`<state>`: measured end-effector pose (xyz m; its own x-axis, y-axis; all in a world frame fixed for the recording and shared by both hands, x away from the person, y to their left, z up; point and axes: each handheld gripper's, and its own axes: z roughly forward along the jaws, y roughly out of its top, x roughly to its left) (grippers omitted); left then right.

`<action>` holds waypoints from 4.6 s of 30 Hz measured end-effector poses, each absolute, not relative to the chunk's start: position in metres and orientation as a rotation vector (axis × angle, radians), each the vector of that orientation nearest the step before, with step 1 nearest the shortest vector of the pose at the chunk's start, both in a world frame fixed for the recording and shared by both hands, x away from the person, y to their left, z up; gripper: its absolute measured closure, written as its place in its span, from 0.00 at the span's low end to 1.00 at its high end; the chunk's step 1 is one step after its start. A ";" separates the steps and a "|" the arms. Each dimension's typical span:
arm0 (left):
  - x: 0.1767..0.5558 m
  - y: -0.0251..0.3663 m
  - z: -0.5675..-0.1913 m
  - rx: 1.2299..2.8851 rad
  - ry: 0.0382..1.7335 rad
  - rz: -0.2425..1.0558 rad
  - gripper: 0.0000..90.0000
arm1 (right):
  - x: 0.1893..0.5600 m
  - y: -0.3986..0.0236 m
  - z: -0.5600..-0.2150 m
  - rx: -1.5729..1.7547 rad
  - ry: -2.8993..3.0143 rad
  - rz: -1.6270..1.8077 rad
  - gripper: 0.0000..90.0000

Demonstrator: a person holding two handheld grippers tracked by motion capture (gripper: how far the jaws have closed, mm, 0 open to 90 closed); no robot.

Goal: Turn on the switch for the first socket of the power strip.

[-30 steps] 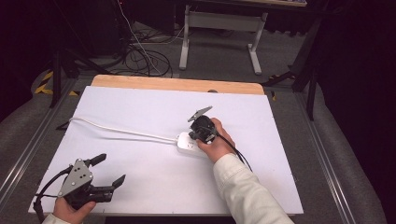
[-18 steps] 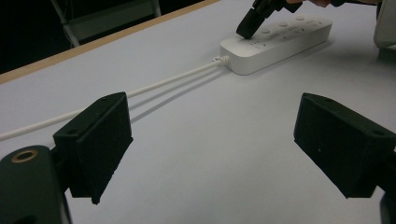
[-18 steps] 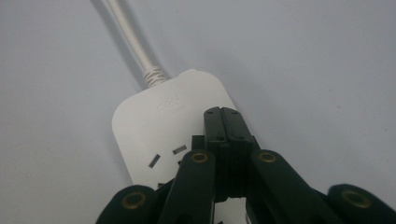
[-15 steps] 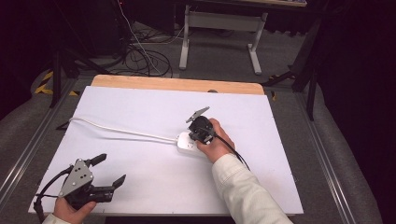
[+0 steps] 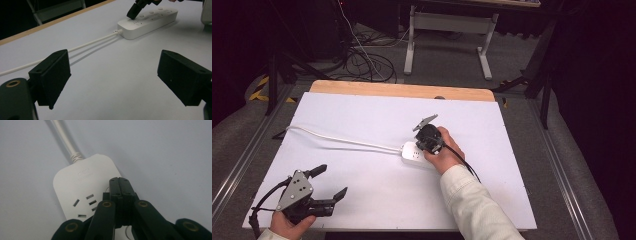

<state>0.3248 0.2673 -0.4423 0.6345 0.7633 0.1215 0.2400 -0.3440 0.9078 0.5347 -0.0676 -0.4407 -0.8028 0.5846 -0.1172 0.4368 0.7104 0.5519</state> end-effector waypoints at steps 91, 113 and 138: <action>0.325 0.267 -0.442 1.887 0.809 0.681 0.13 | 0.421 -0.169 -0.373 0.657 2.346 1.361 0.30; 0.321 0.265 -0.440 1.864 0.808 0.670 0.13 | 0.411 -0.216 -0.421 0.689 2.330 1.479 0.30; 0.322 0.265 -0.443 1.907 0.849 0.716 0.14 | 0.401 -0.232 -0.474 0.780 2.380 1.344 0.24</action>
